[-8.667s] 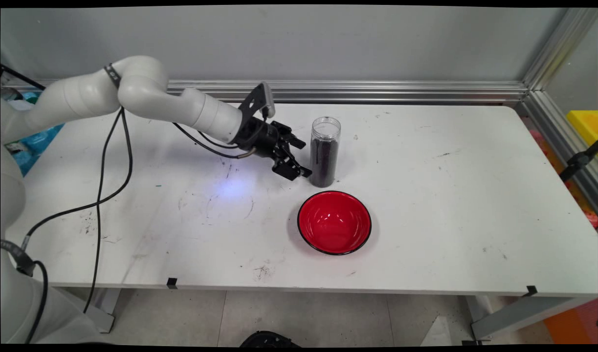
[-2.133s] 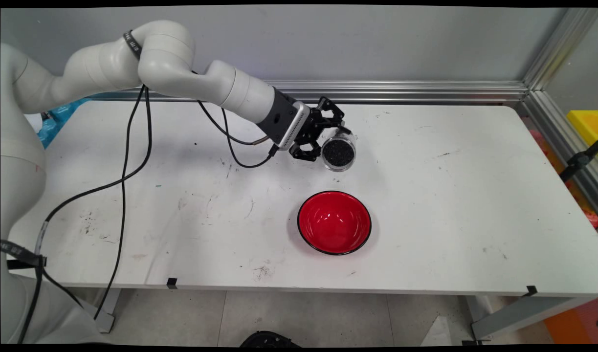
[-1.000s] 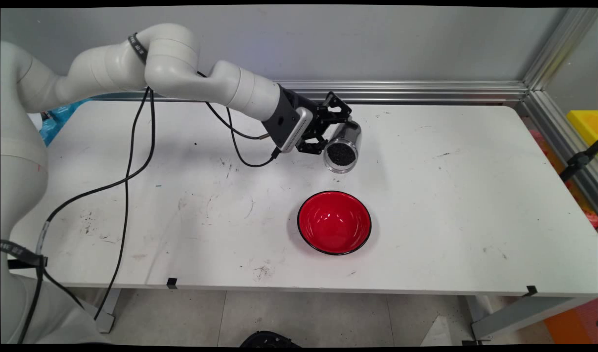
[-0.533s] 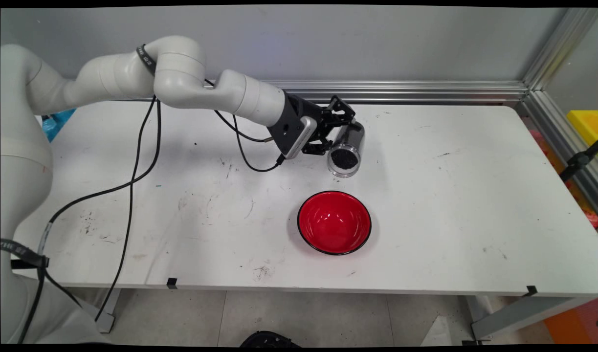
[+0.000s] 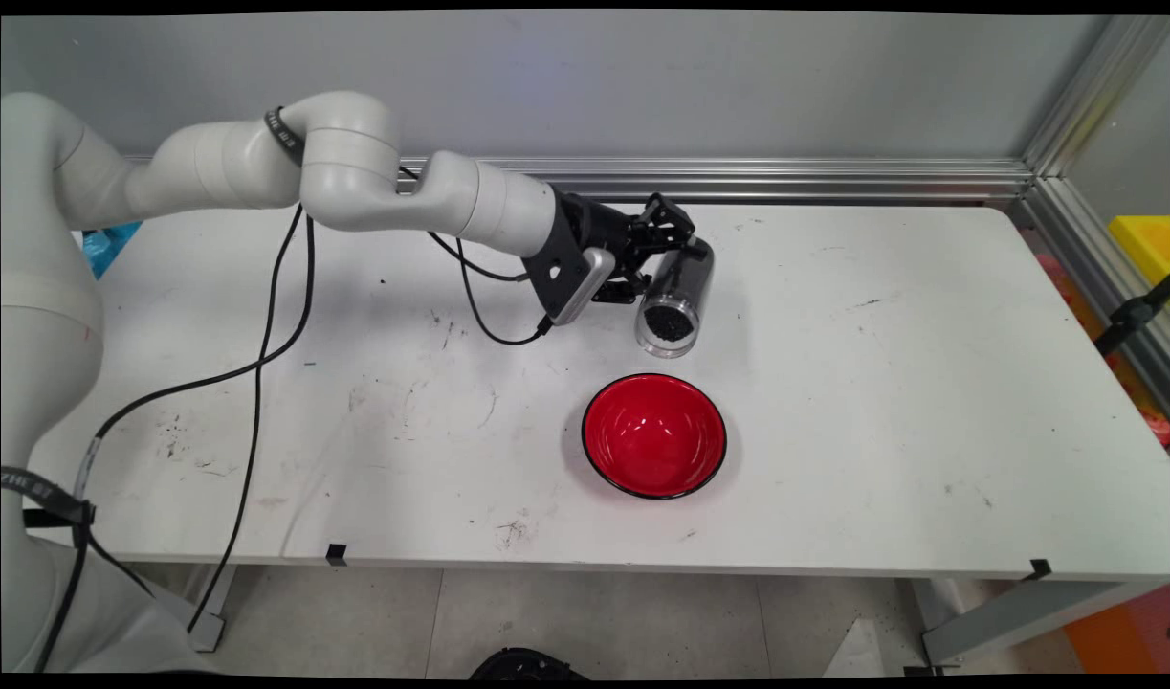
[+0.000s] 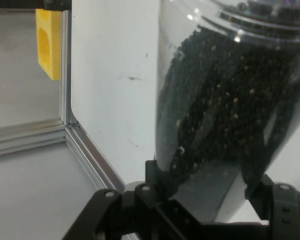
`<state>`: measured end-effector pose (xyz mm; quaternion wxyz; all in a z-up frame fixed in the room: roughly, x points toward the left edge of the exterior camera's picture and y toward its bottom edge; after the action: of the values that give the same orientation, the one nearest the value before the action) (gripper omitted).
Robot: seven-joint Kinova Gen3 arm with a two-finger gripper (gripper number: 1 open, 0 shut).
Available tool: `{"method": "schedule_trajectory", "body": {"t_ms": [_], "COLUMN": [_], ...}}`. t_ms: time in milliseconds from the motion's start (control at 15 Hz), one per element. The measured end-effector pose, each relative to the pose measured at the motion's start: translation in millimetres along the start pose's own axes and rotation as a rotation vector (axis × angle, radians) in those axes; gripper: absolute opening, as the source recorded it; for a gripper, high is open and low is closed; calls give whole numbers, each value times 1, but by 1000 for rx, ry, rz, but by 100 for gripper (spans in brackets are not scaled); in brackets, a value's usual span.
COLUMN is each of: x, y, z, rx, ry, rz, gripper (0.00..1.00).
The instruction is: Pour the black seasoning powder in the red bowl
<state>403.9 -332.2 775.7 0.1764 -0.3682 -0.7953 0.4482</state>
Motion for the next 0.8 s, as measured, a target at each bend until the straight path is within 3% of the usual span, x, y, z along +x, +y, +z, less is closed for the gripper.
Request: {"method": "schedule_trajectory", "body": {"t_ms": [800], "x": [12], "y": [14], "z": [-3], "rx": [28], "ry": [-3], "rz": [147], "gripper": [0]}}
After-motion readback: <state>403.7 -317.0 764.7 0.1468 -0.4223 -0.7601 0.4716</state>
